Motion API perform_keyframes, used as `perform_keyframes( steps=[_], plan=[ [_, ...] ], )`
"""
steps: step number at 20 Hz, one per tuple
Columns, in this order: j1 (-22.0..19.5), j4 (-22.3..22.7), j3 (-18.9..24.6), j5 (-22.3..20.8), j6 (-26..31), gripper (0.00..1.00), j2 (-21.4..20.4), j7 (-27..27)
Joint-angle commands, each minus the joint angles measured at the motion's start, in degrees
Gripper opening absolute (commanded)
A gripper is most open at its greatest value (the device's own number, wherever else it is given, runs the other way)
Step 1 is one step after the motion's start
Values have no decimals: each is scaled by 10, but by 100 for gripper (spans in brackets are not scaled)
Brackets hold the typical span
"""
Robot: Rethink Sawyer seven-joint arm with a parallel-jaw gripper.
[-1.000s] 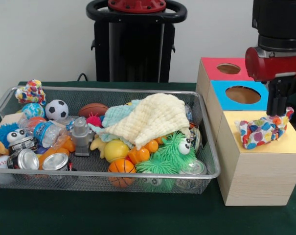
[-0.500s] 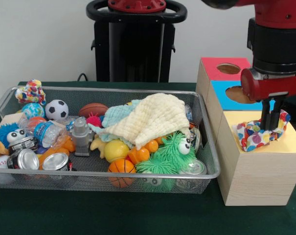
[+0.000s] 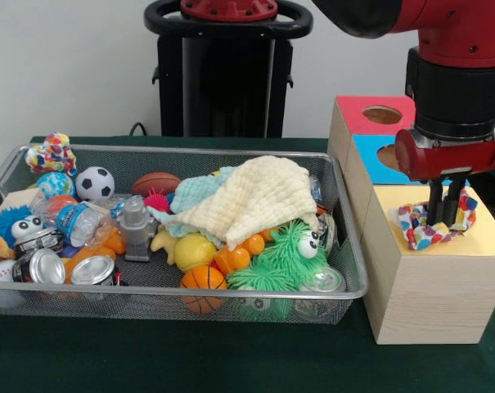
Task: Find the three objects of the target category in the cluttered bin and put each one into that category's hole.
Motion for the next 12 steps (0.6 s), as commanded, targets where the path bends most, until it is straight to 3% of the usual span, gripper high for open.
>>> perform_keyframes(
  steps=[1,12],
  plan=[
    [-20,6,17,-42,-19,0,58,-127],
    [-8,-16,-2,-40,2,0,95,-103]
  ],
)
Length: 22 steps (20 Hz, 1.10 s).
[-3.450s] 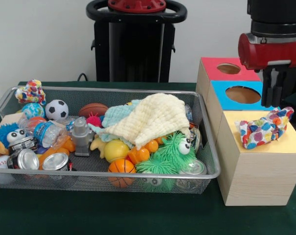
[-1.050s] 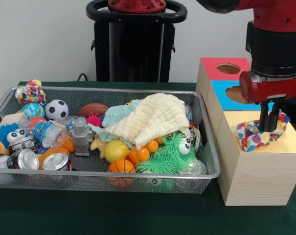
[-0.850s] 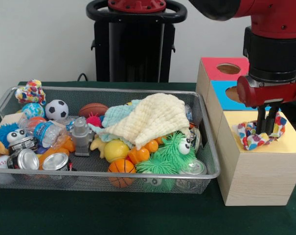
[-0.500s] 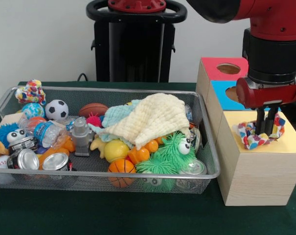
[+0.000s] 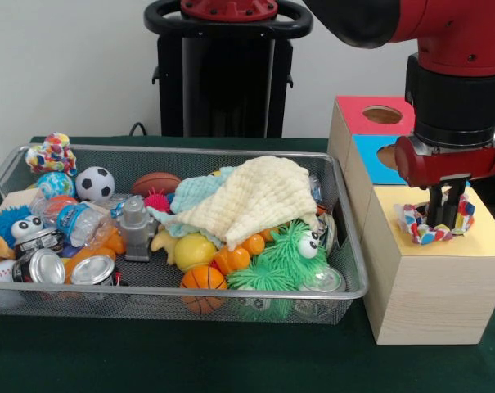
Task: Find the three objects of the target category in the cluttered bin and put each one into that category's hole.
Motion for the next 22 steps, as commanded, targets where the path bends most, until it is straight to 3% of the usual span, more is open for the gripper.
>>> perform_keyframes(
  steps=[1,22],
  plan=[
    [-8,-11,-3,-39,6,0,88,-103],
    [4,-38,-26,-17,76,0,151,-74]
  ],
)
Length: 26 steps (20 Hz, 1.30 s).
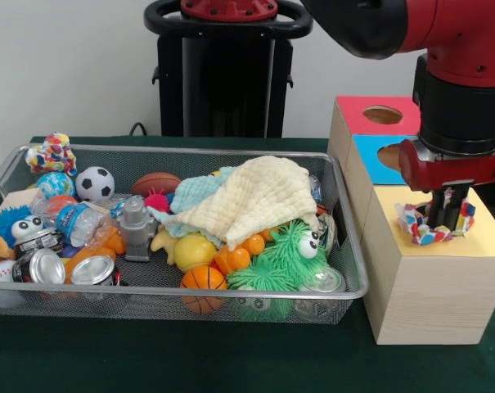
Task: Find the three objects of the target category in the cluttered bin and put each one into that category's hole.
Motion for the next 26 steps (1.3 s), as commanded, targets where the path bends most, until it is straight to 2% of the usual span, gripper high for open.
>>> perform_keyframes(
  steps=[1,5,9,13,21,26],
  plan=[
    [-4,11,-27,-36,7,0,131,-73],
    [3,-3,-36,-31,23,0,149,-62],
    [12,-14,-47,-28,44,0,149,-42],
    [12,8,-48,-27,28,0,125,-35],
    [12,50,-50,-11,31,0,86,-21],
    [-4,95,-35,-1,-21,0,66,-14]
  ],
)
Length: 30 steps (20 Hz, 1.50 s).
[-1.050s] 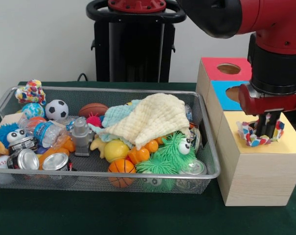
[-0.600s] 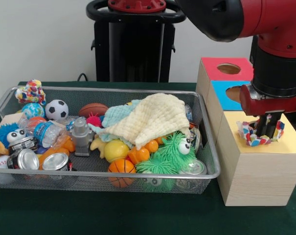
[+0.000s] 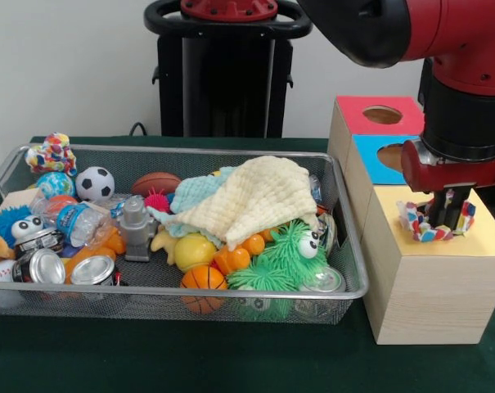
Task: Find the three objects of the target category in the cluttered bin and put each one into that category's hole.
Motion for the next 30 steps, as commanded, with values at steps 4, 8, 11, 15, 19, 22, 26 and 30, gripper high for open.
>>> perform_keyframes(
  steps=[4,8,11,15,19,22,26,30],
  plan=[
    [-17,152,-25,-21,-80,0,36,-9],
    [-14,182,-29,-15,-91,0,14,3],
    [-12,191,-33,-12,-98,0,9,8],
    [-7,188,-39,-11,-106,0,14,6],
    [0,176,-50,-18,-124,0,28,8],
    [9,159,-62,-29,-145,0,50,16],
    [23,127,-81,-44,-178,0,90,26],
    [36,108,-100,-52,-204,0,110,35]
  ],
)
